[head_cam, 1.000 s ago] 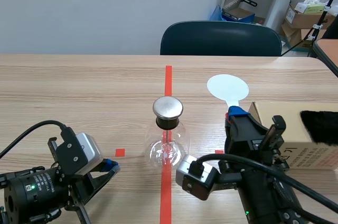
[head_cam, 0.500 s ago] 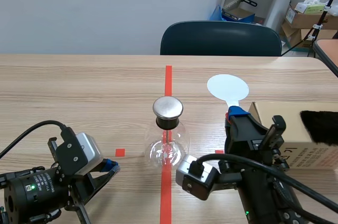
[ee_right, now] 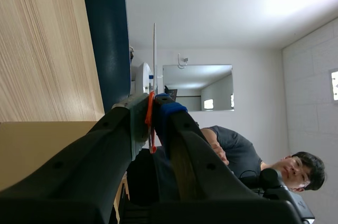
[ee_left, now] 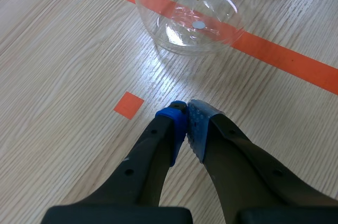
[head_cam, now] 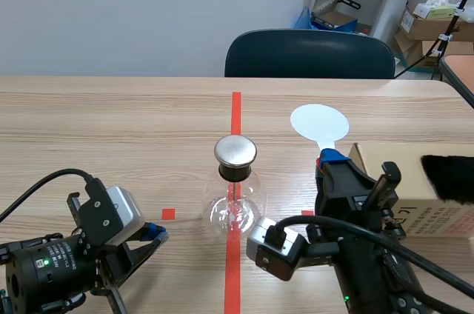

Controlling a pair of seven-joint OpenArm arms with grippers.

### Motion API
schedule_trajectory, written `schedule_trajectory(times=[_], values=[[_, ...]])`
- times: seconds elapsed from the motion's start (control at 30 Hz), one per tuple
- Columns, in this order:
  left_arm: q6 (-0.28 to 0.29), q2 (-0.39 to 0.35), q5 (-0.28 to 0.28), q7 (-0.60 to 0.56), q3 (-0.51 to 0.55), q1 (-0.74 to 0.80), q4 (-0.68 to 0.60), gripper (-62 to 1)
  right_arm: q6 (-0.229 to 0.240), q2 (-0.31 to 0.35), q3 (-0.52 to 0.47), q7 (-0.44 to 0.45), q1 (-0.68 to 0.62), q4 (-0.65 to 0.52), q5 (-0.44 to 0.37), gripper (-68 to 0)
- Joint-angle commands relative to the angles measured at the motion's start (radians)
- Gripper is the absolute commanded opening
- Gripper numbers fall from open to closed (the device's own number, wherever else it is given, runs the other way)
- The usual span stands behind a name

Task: Do the electroscope experiment

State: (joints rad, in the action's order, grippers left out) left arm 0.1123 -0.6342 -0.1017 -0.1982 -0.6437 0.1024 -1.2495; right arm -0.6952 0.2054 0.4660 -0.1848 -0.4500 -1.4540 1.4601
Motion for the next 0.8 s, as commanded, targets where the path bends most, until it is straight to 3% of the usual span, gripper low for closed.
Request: schedule_trajectory(times=[0.0, 0.27, 0.4, 0.5, 0.63, 0.77], values=[[0.002, 0.005, -0.006, -0.010, 0.005, -0.003, -0.010, -59.2, -0.014, 0.008, -0.006, -0.004, 0.001, -0.019, 0.001, -66.7], [0.002, 0.005, -0.006, -0.010, 0.005, -0.003, -0.010, -59.2, -0.019, 0.008, -0.006, -0.004, 0.001, -0.019, 0.001, -66.6], [0.002, 0.005, -0.006, 0.001, 0.005, -0.003, -0.010, -59.2, -0.088, 0.031, -0.024, -0.002, 0.010, -0.019, 0.001, -66.5], [0.003, 0.005, -0.006, 0.011, 0.005, -0.003, -0.010, -59.2, -0.088, 0.051, -0.056, 0.019, -0.010, -0.020, 0.001, -66.5], [0.008, -0.001, -0.007, 0.011, 0.005, -0.003, -0.010, -59.2, -0.088, 0.069, -0.126, 0.096, -0.044, -0.020, -0.004, -65.6], [0.045, -0.033, -0.026, -0.034, 0.004, 0.000, -0.016, -59.2, -0.088, 0.078, -0.225, 0.214, -0.079, -0.032, -0.133, -65.6]])
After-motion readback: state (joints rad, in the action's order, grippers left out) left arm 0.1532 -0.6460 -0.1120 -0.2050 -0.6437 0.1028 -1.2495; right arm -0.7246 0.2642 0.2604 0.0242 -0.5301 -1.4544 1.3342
